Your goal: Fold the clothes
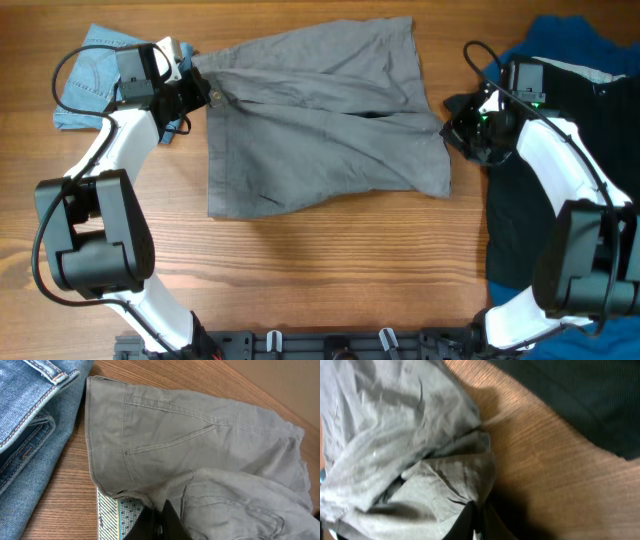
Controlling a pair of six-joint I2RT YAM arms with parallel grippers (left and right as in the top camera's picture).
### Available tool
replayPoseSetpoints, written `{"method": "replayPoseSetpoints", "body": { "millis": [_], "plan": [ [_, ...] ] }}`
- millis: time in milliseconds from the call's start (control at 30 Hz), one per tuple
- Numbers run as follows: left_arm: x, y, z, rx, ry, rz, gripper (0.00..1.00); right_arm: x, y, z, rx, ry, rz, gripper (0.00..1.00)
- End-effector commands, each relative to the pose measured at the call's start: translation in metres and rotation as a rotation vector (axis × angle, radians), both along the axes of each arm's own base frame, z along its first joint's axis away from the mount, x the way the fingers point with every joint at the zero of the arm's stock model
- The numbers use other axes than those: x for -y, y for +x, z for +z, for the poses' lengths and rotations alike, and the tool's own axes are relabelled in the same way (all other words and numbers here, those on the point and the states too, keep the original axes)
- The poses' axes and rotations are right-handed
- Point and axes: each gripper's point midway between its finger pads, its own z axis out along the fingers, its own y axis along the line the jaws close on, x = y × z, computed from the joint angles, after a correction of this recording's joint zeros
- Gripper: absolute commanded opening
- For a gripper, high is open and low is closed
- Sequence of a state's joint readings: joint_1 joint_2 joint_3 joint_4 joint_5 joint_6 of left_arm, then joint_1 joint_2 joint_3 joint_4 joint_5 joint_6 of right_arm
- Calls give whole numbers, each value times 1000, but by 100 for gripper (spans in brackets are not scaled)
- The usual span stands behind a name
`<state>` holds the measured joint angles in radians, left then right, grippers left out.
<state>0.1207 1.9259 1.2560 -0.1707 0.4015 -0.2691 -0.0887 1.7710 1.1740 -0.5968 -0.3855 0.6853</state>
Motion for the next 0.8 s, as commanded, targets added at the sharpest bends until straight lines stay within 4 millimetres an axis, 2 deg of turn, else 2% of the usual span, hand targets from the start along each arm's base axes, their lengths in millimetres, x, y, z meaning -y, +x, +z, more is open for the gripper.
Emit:
{"method": "replayPoseSetpoints", "body": {
  "millis": [0, 33, 133, 200, 300, 367, 433, 500, 567, 667, 767],
  "plan": [
    [-4, 7, 23, 50, -14, 21, 4, 7, 13, -2, 122, -137, 230, 30],
    [-4, 7, 23, 50, -14, 19, 4, 9, 7, -5, 113, -163, 278, 41],
    [-4, 7, 23, 48, -14, 19, 4, 13, -26, -18, -5, -197, 378, 54],
    [-4, 6, 23, 47, -14, 19, 4, 6, -44, -22, -36, -176, 467, 54],
    [-4, 6, 23, 47, -14, 19, 4, 1, -64, -30, -95, -143, 500, 51],
    [-4, 6, 23, 47, -14, 19, 4, -7, -70, -30, -90, -105, 543, 49],
    [-4, 6, 23, 47, -14, 19, 4, -6, -71, -29, -93, -104, 539, 40],
    [-4, 6, 23, 47, -14, 20, 4, -4, -71, -24, -79, -95, 531, 40],
    [-4, 6, 22, 44, -14, 19, 4, -7, -69, -11, -32, -87, 546, 40],
    [-4, 6, 22, 43, -14, 20, 4, -13, -72, 23, 61, -84, 567, 50],
    [-4, 6, 22, 43, -14, 20, 4, -14, -80, 28, 40, -79, 555, 57]
  ]
}}
